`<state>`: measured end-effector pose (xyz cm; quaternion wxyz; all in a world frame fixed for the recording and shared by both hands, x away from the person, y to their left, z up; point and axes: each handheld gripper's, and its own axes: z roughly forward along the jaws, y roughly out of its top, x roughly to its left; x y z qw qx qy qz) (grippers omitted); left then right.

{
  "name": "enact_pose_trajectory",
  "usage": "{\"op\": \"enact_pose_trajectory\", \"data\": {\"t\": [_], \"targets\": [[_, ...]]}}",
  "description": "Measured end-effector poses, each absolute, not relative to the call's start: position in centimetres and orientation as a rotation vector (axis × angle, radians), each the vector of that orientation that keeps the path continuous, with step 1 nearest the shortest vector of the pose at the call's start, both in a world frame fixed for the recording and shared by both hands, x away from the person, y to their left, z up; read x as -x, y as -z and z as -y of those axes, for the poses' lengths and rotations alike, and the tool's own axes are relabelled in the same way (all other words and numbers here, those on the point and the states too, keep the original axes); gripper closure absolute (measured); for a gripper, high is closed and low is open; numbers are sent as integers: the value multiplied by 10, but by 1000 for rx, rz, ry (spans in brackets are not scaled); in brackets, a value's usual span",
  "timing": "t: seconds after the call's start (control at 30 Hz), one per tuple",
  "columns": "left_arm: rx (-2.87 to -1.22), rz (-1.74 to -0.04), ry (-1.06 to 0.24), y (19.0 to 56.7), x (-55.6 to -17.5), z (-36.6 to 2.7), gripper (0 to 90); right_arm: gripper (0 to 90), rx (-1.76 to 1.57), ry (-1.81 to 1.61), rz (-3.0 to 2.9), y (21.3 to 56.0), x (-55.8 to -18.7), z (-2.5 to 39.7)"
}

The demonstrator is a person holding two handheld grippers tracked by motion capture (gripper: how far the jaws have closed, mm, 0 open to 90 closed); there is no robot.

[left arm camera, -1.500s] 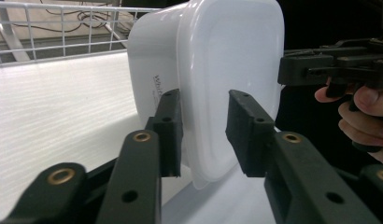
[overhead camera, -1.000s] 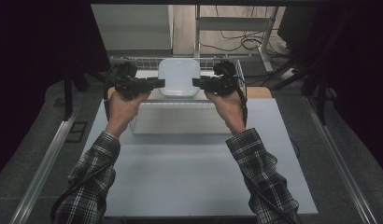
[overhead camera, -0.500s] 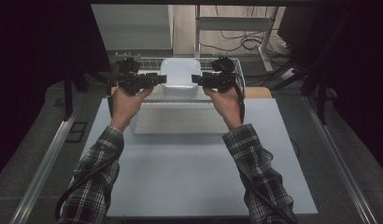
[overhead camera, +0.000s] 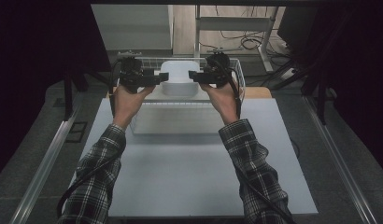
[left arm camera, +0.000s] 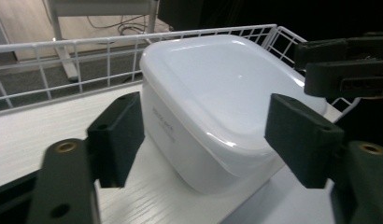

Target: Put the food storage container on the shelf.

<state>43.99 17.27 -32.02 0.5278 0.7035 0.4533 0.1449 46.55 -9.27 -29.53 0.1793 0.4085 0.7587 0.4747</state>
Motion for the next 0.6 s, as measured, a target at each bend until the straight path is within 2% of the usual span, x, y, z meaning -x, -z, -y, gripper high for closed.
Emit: {"op": "enact_pose_trajectory", "data": {"t": [0.3,0.6], "targets": [[-1716,-1006,-294,317,-434,-174,170,88,-1096,-1328,-2204,297,-465,87],[-1747,-953,-283,320,-425,-173,90,20,-1004,-1329,-2240,298,-456,90]]}}
